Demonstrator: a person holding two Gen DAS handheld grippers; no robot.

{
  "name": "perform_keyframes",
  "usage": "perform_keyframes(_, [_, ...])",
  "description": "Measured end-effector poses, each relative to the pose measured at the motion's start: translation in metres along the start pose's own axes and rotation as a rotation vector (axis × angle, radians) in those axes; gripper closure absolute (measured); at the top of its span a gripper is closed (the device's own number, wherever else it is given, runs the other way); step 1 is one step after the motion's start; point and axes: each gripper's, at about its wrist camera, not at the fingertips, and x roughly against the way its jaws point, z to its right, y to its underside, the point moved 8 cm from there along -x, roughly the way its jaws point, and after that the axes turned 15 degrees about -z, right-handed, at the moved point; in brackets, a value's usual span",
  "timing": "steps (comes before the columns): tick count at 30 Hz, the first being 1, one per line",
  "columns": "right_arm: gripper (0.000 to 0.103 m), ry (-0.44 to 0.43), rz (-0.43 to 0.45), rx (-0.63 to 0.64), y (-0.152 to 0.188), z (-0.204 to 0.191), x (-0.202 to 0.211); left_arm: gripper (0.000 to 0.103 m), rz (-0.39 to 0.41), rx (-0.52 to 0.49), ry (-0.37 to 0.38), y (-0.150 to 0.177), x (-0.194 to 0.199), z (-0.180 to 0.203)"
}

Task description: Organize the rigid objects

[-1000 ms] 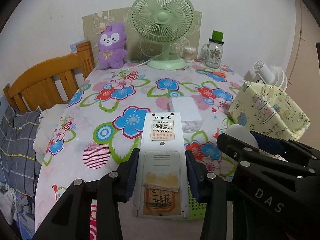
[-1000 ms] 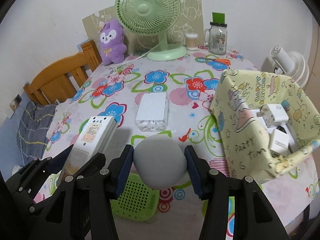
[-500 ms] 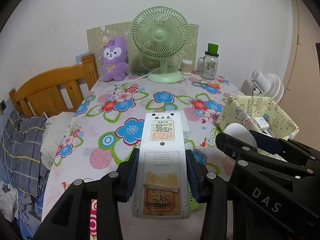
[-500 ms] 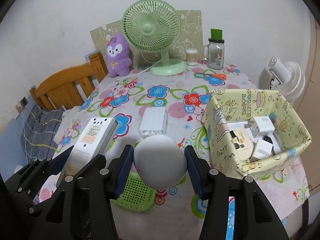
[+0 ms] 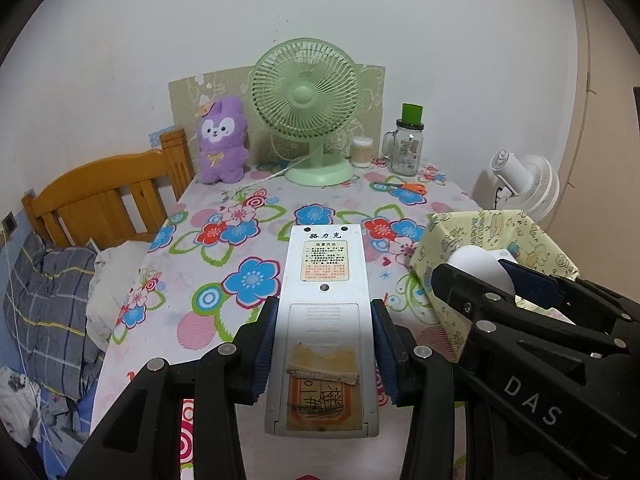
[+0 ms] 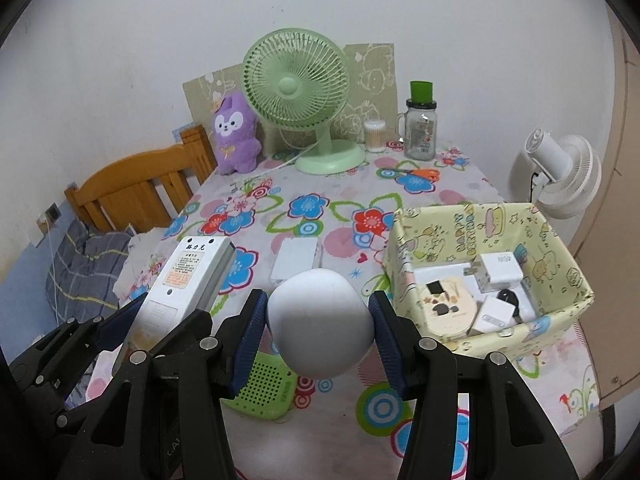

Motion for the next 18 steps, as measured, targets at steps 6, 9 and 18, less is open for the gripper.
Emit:
perform_keyframes(6, [0.047, 0.007, 0.024, -0.008, -0.005, 0.013, 0.015, 0.058, 0.020, -0.018, 0.008, -0.009, 0.009, 0.016])
perform_keyframes(9, [0.047, 0.015, 0.035, -0.008, -0.008, 0.019, 0.022, 0.058, 0.027, -0.021, 0.013, -0.012, 0.012, 0.023])
perform_keyframes(18, [0.047, 0.031, 0.062, -0.034, -0.015, 0.039, 0.034, 0.058, 0.048, -0.054, 0.030, -0.023, 0.017, 0.043])
